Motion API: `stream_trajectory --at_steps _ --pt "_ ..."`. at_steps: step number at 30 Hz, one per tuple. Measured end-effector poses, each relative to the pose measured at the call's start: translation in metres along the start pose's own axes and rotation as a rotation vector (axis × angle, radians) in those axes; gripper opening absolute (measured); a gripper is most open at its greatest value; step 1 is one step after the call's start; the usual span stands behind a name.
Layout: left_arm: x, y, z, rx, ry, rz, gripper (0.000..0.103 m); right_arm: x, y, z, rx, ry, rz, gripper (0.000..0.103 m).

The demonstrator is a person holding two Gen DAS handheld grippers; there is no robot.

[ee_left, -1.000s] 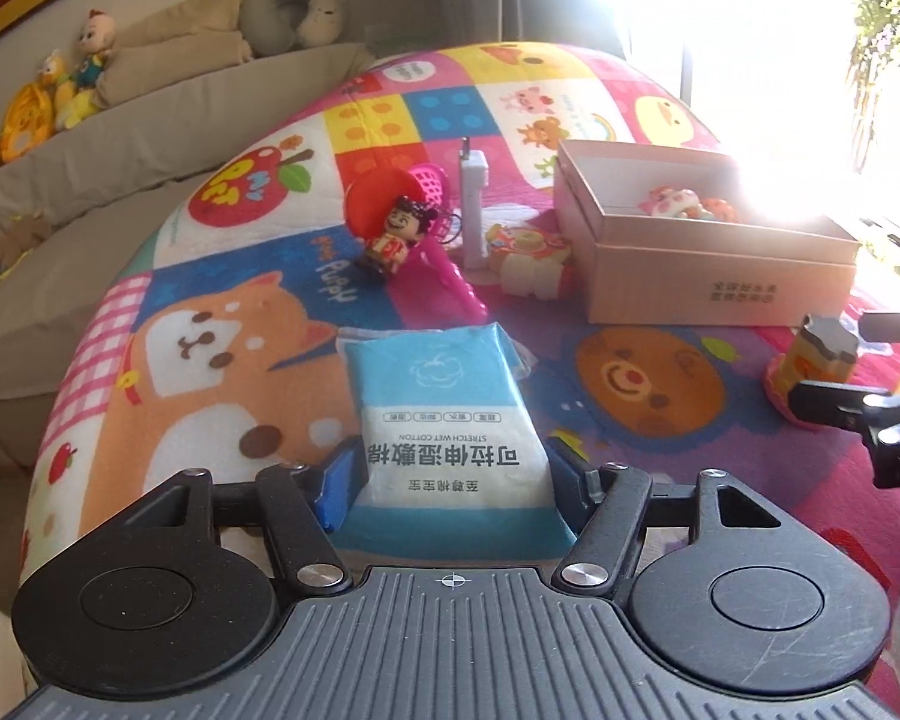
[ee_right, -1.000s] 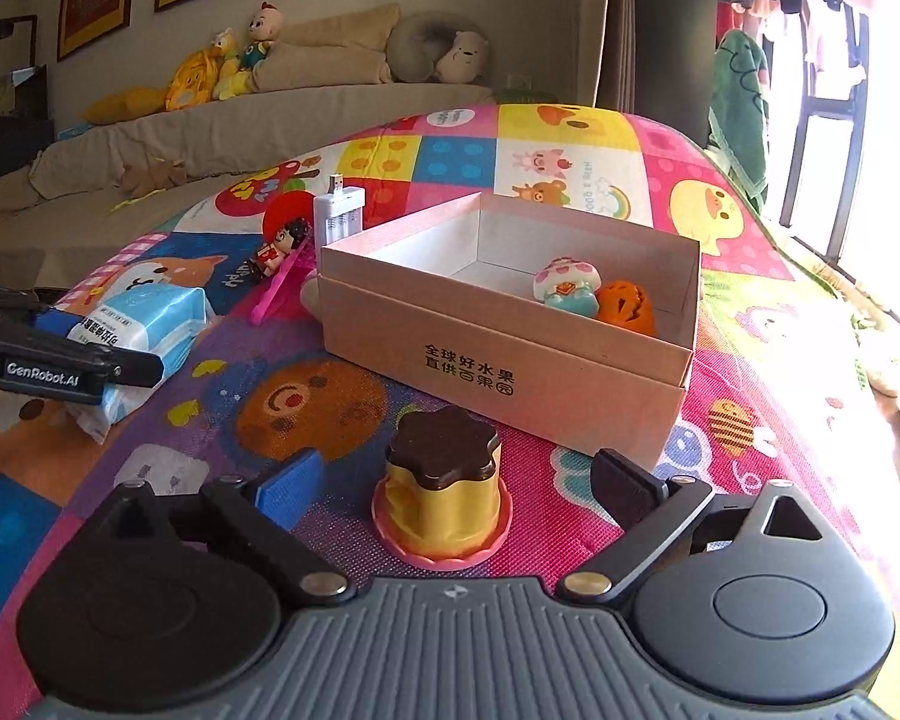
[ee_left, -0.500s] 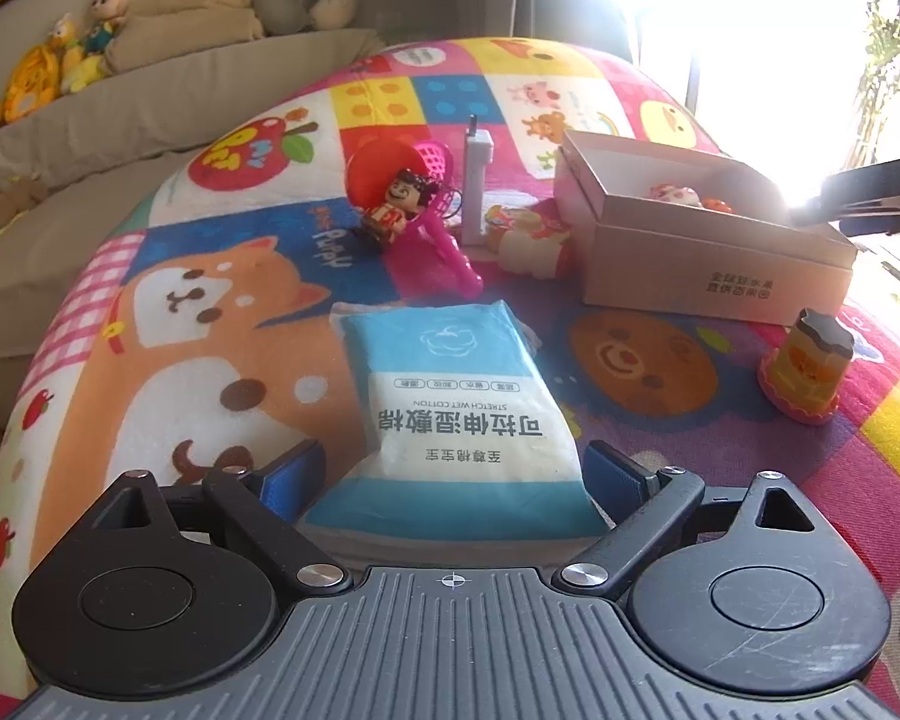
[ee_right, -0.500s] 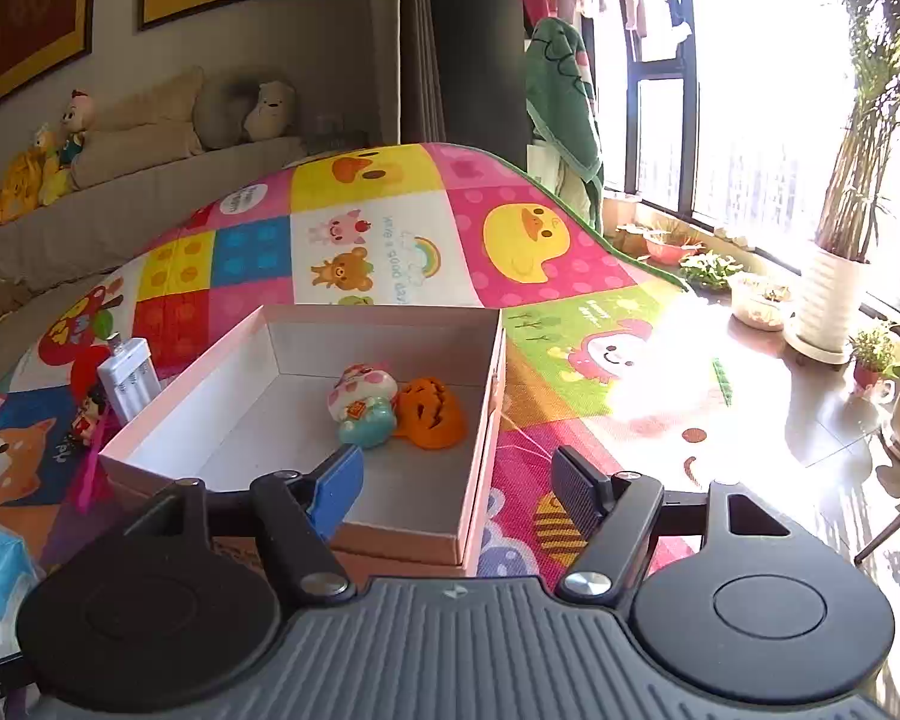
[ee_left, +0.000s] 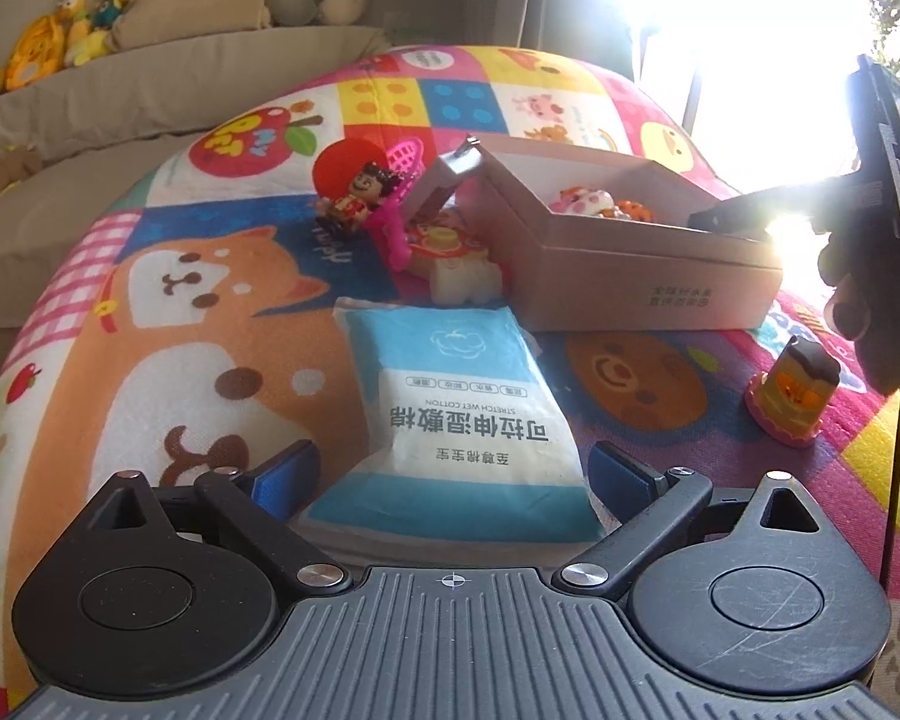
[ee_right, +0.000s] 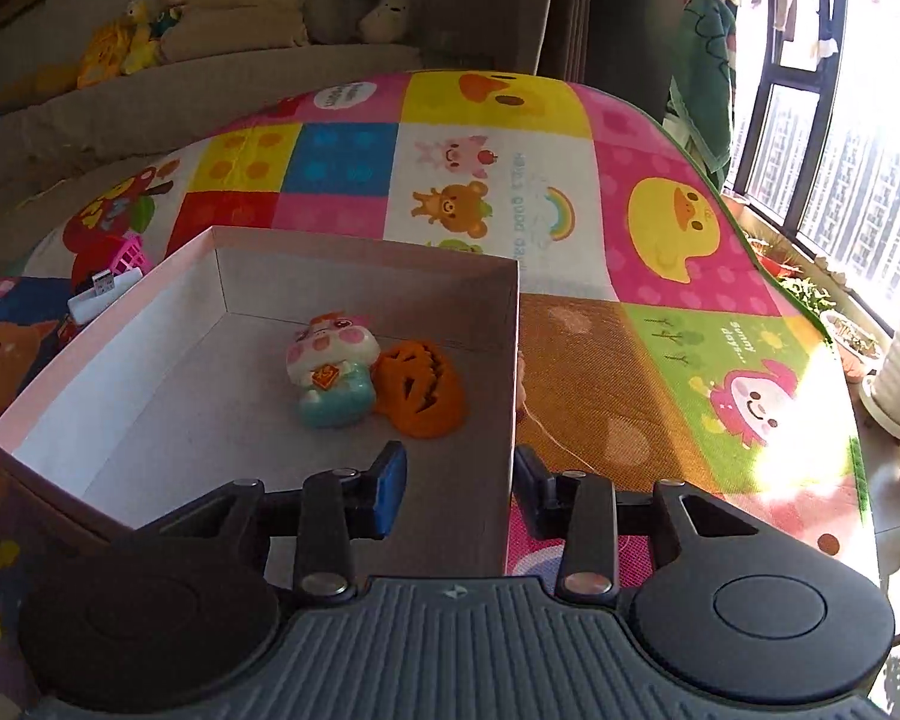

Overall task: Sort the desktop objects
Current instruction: 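Grasp the blue-white wet-wipe pack with the left tool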

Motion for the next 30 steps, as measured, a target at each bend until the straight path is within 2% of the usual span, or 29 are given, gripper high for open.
stream_trajectory --at_steps 1,3,4,5,6,8,10,12,16,23,24,27,30 --pt "0.0 0.0 0.0 0.001 -0.001 0.001 0.1 0.006 -0.001 -0.002 0.016 0.006 0.019 0.041" --pt "0.0 0.0 0.0 0.002 -0.004 -0.002 0.1 0.029 -0.003 -0.005 0.041 0.01 0.074 0.051" --pt "-0.001 0.0 0.0 0.002 -0.006 -0.003 0.1 0.042 -0.002 -0.005 0.04 0.002 0.097 0.062" --pt "-0.001 0.0 0.0 0.002 -0.008 -0.004 0.1 0.055 0.0 -0.004 0.031 -0.016 0.116 0.071" --pt "-0.001 0.0 0.0 0.002 -0.009 -0.005 0.1 0.07 0.004 -0.003 0.021 -0.046 0.13 0.076" --pt "-0.001 0.0 0.0 0.003 -0.014 -0.008 0.1 0.095 0.016 -0.003 0.013 -0.108 0.138 0.094" --pt "-0.002 0.0 0.0 0.003 -0.022 -0.011 0.1 0.111 0.032 -0.007 0.011 -0.16 0.13 0.102" --pt "-0.002 0.001 0.001 0.0 -0.033 -0.015 0.1 0.118 0.054 -0.017 0.018 -0.199 0.092 0.102" --pt "-0.004 -0.002 0.002 -0.014 -0.071 -0.015 0.1 0.11 0.088 -0.036 0.032 -0.199 0.021 0.102" --pt "-0.009 -0.013 0.016 -0.07 -0.109 0.007 0.099 0.092 0.106 -0.049 -0.014 -0.224 -0.074 0.103" --pt "-0.01 -0.013 0.018 -0.074 -0.112 0.003 0.096 0.091 0.107 -0.05 -0.007 -0.224 -0.078 0.103" --pt "-0.013 -0.011 0.019 -0.082 -0.121 -0.018 0.078 0.09 0.106 -0.05 -0.007 -0.223 -0.085 0.103" --pt "-0.011 -0.009 0.017 -0.074 -0.114 -0.025 0.073 0.09 0.106 -0.051 -0.003 -0.22 -0.085 0.103"
Point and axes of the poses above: each gripper's, at about its wrist camera, not at the fingertips, and x roughly against the way its jaws point, z to its right, y to its underside, the point moved 5 cm from there along -x, roughly the way its jaws point, and after that the axes turned 6 degrees about x, right-handed, at the moved point
